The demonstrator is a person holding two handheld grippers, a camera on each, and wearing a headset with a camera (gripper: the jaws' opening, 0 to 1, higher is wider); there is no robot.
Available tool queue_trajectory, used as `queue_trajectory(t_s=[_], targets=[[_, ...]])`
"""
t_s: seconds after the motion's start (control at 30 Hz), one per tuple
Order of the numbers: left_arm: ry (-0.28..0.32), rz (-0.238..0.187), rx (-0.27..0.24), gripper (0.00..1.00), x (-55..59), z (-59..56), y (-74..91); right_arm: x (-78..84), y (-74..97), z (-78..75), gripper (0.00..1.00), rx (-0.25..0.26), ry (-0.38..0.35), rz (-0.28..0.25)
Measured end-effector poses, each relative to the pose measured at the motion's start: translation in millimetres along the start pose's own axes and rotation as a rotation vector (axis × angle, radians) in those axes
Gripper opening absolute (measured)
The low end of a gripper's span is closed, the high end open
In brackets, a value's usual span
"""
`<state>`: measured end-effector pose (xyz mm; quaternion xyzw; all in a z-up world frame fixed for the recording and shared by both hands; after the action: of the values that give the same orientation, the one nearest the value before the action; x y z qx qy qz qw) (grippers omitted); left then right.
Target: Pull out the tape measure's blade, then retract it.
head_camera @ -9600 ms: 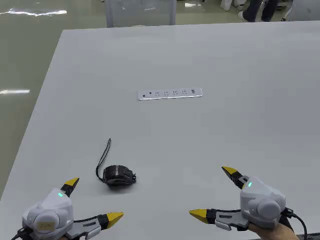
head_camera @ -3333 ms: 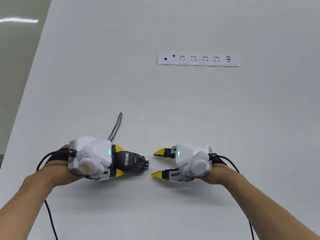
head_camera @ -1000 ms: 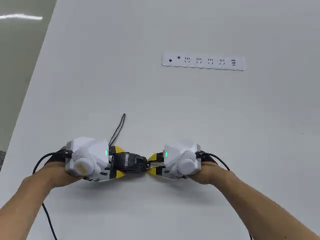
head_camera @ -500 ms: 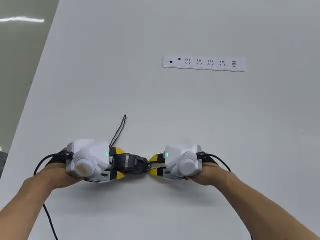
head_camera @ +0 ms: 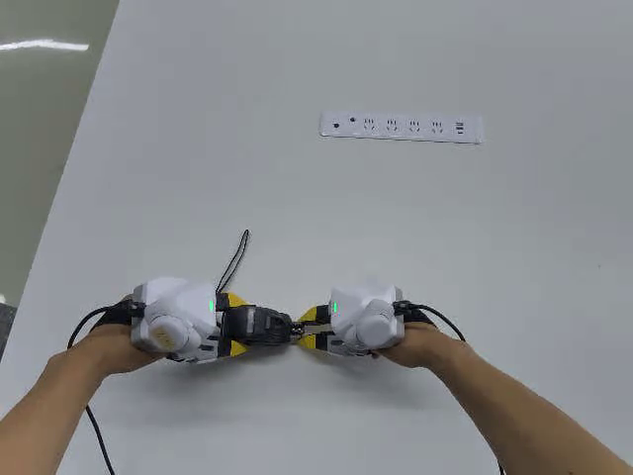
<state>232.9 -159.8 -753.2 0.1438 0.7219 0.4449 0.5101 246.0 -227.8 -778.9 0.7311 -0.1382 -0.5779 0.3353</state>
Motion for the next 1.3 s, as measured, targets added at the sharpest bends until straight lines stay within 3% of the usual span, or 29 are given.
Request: queue_trajectory(t_s=[1.3], targets=[[-0.007,0.000,0.002,0.29,0.0,-0.4,-0.2,13.9,19.6,3.9,0.10,0.007,-0.012,0.003]])
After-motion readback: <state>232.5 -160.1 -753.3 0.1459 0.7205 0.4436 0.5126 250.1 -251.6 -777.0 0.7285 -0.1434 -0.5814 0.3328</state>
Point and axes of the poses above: the centre of the closed fingertips' face, and the gripper's own axes: y roughly backward along the fingers, z roughly to its left, x roughly out of its underside, the point moved 1 cm from there along y, roughly backward along the fingers, and after that the axes turned 10 degrees about y, right-handed, at the moved point
